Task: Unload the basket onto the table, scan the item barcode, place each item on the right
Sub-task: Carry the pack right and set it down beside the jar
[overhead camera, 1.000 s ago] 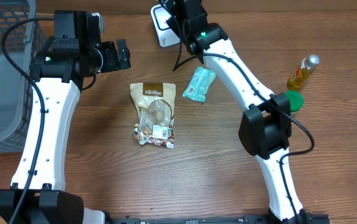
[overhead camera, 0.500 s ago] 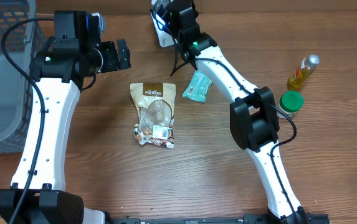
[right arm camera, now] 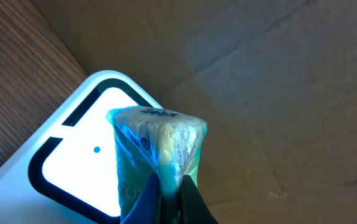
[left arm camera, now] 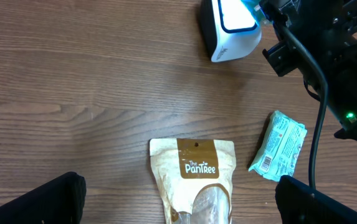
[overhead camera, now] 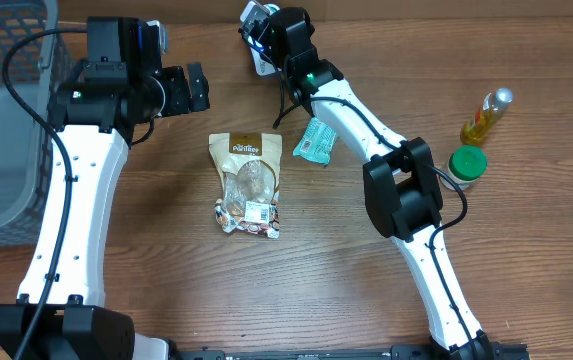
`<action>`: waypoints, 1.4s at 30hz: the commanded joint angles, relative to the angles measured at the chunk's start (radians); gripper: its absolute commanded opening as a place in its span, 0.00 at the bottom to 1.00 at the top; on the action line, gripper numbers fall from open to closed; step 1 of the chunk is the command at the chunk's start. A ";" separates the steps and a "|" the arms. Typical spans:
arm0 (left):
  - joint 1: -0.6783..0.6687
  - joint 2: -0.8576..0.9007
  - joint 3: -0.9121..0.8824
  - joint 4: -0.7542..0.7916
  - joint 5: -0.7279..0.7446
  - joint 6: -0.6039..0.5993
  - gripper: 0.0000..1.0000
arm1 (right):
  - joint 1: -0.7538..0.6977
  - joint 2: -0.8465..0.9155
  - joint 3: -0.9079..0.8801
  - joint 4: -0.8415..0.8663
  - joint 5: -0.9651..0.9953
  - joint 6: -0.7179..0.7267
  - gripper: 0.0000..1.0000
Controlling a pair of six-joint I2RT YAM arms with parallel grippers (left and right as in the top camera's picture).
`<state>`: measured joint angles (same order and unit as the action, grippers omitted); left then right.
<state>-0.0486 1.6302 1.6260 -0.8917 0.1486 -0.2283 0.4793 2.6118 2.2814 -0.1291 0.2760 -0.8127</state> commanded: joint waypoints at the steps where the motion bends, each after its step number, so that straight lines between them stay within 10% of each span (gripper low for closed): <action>1: -0.004 0.000 0.013 0.002 -0.002 0.023 1.00 | -0.002 -0.040 0.019 0.008 0.049 0.045 0.04; 11: -0.004 0.000 0.013 0.002 -0.002 0.023 1.00 | -0.014 -0.335 0.019 -0.245 0.048 0.375 0.04; 19: -0.004 0.000 0.013 0.002 -0.002 0.023 1.00 | -0.090 -0.517 0.019 -0.871 0.030 0.853 0.04; 26: -0.004 0.000 0.012 0.002 -0.002 0.023 1.00 | -0.262 -0.508 -0.062 -1.290 -0.179 0.919 0.04; 42: -0.004 0.000 0.013 0.002 -0.002 0.023 1.00 | -0.554 -0.508 -0.533 -1.091 -0.353 0.969 0.04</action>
<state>-0.0486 1.6302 1.6260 -0.8917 0.1486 -0.2283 -0.0765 2.1109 1.7649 -1.2381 -0.0208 0.1440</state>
